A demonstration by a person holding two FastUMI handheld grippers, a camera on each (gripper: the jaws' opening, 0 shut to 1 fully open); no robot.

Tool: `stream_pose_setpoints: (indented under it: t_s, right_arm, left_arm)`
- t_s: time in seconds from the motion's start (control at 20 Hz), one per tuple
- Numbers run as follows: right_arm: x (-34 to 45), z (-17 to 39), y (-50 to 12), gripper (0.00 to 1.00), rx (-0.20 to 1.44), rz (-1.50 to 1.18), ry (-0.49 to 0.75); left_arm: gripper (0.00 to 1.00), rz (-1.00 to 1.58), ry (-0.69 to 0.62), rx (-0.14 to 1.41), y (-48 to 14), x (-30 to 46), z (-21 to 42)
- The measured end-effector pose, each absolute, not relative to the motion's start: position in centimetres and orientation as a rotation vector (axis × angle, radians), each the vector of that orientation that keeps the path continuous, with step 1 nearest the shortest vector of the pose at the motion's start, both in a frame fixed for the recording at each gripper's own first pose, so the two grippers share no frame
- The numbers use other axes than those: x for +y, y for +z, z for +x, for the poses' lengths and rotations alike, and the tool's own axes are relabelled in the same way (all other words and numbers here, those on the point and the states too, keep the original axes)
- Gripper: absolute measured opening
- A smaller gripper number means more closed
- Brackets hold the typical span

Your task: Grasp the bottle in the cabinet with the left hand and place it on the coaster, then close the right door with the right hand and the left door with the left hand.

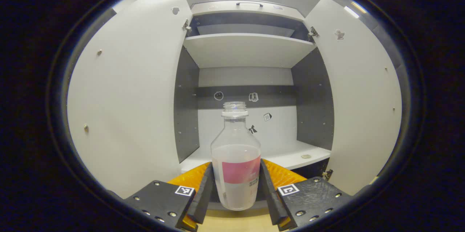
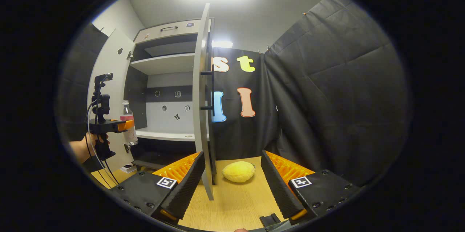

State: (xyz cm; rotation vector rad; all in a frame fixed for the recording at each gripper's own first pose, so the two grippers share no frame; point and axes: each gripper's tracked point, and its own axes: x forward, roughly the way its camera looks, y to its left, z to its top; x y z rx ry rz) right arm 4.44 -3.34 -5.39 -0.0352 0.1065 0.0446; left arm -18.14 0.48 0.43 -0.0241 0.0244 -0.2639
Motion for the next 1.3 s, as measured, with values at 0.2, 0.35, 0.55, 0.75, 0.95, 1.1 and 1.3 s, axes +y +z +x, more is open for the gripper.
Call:
stream_pose_setpoints:
  t_s: [0.2, 0.35, 0.55, 0.75, 0.95, 1.1, 1.3]
  right_arm:
    - [-2.3, 3.8, -5.2, 0.98, 0.115, -0.034, 0.09]
    - [-1.3, 3.5, -5.3, 0.95, 0.119, -0.048, 0.127]
    - [0.2, 3.2, -5.6, 0.98, 0.139, -0.062, 0.177]
    - [1.4, 3.3, -5.8, 0.98, 0.148, -0.053, 0.212]
    - [2.0, 3.7, -6.4, 0.98, 0.186, -0.031, 0.231]
    - [2.1, 3.9, -6.6, 0.98, 0.198, -0.024, 0.234]
    - [2.1, 3.7, -7.6, 0.98, 0.239, -0.038, 0.245]
  left_arm:
    - [0.68, -0.027, -0.27, 0.05, -1.7, 1.3, -21.1]
    - [0.68, -0.055, -0.286, 0.062, -3.4, 1.6, -23.4]
    - [0.68, -0.067, -0.327, 0.089, -6.8, 1.4, -27.0]
    - [0.68, -0.09, -0.351, 0.149, -11.0, 0.8, -30.3]
    - [0.68, -0.074, -0.383, 0.2, -14.7, -0.3, -33.1]
    - [0.68, -0.074, -0.404, 0.261, -17.9, -1.3, -35.2]
    - [0.68, -0.097, -0.398, 0.28, -20.2, -1.9, -37.0]
